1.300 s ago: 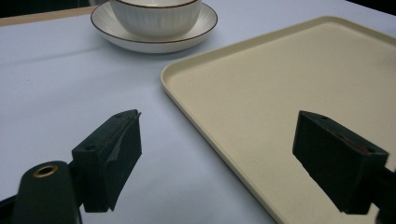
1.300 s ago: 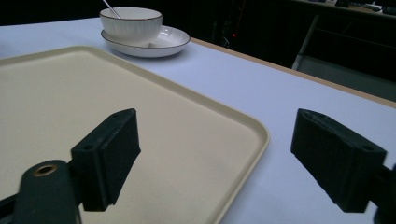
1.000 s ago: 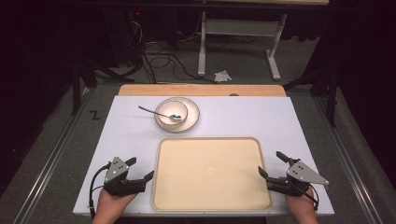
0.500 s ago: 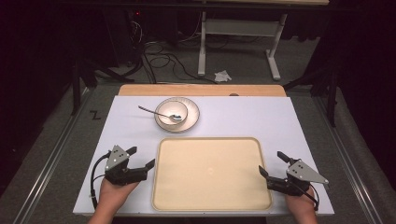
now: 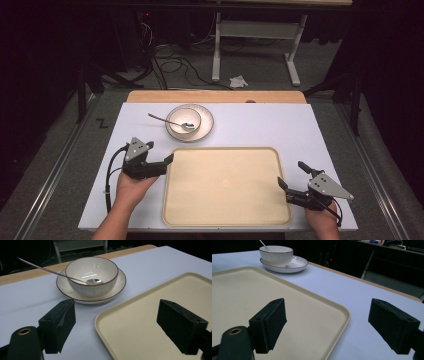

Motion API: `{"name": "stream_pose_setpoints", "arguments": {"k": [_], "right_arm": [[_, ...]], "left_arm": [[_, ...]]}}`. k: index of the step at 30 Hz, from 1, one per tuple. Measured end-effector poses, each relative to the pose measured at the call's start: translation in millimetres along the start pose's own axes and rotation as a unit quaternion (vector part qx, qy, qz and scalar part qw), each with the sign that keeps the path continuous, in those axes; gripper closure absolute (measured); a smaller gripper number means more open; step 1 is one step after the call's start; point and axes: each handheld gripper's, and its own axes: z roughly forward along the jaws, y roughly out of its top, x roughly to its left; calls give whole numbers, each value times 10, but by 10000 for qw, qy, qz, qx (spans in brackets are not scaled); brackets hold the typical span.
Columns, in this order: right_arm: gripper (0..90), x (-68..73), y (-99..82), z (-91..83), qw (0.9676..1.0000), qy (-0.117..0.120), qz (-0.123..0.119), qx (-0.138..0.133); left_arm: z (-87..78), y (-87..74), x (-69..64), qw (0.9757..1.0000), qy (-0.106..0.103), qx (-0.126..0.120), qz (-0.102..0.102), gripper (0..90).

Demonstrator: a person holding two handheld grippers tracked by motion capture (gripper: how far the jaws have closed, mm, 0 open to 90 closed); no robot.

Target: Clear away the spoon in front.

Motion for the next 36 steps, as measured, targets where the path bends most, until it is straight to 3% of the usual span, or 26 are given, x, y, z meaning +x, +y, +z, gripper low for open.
{"name": "stream_pose_setpoints", "arguments": {"k": [3,10,15,22,28,36], "right_arm": [[151,9,1,-2,10000,-7,-15,-2],[120,14,-15,3,9998,18,-151,-156],[120,-10,-38,4,9998,-4,-121,-161],[121,-39,-53,-4,9998,-51,10,-199],[125,-38,-66,15,9999,-11,27,-162],[125,-43,-73,24,9998,12,4,-203]], "left_arm": [[72,72,98,9999,76,48,-141,160],[224,172,272,9991,323,172,-208,160],[348,214,419,9978,448,276,-403,161],[501,325,571,9964,603,442,-410,171],[594,426,706,9944,732,551,-530,179],[657,565,872,9920,703,582,-875,230]]}}
